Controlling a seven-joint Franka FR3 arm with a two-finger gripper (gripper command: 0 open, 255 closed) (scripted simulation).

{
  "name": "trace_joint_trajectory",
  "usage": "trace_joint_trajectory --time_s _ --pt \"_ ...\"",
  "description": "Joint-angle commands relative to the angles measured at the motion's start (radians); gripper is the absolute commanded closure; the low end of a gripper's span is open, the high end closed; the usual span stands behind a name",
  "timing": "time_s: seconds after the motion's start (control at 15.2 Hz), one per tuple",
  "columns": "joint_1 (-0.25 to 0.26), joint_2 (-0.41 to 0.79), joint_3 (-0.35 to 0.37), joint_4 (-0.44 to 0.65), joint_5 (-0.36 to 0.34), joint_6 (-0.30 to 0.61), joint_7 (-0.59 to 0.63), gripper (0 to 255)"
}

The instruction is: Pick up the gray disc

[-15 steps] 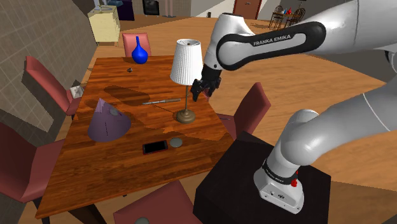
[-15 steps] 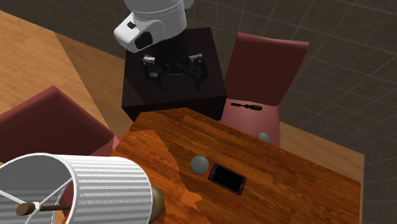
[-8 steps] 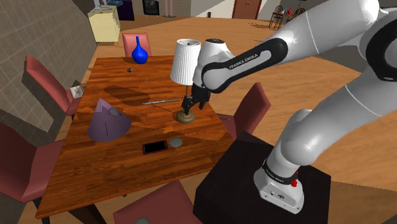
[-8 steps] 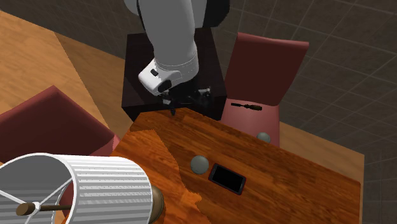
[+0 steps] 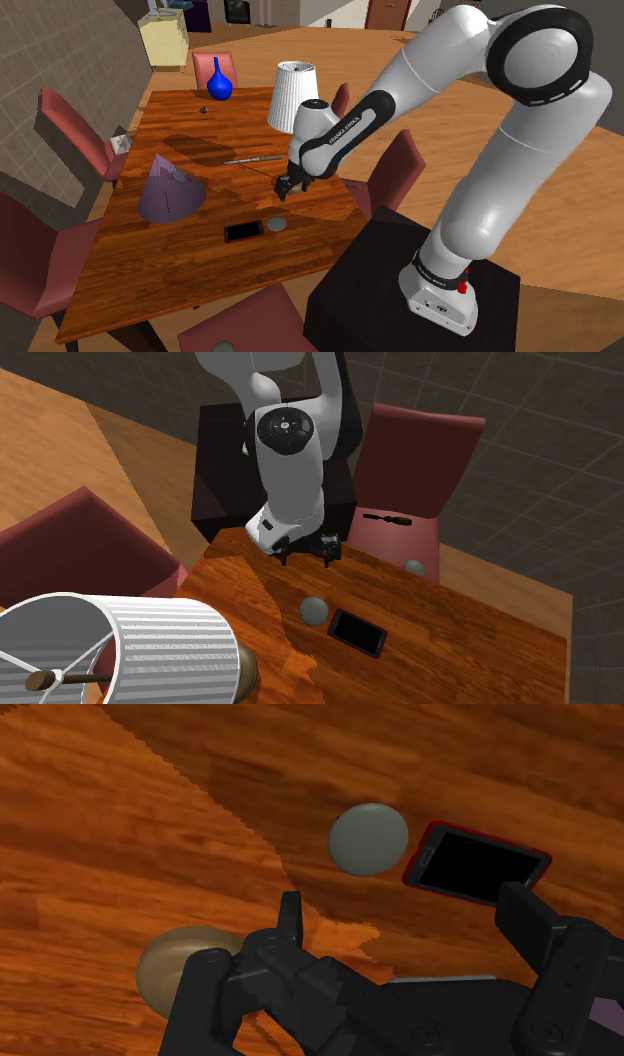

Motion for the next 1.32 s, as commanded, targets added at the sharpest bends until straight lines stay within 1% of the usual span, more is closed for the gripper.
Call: trace_joint_trajectory --time_s 0.0,0.26,0.53,0.66,1.12,1.25 --pt "-0.001 0.093 0.004 0.023 -0.040 0.066 0.041 0" --pt "0.023 0.269 -0.023 0.088 -0.138 0.164 0.133 0" --pt "0.079 0.440 -0.081 0.174 -0.204 0.239 0.203 0" --pt "0.103 0.512 -0.103 0.215 -0.217 0.264 0.222 0" --pt "0.125 0.618 -0.127 0.251 -0.227 0.335 0.235 0" --pt "0.126 0.627 -0.129 0.255 -0.227 0.341 0.235 0"
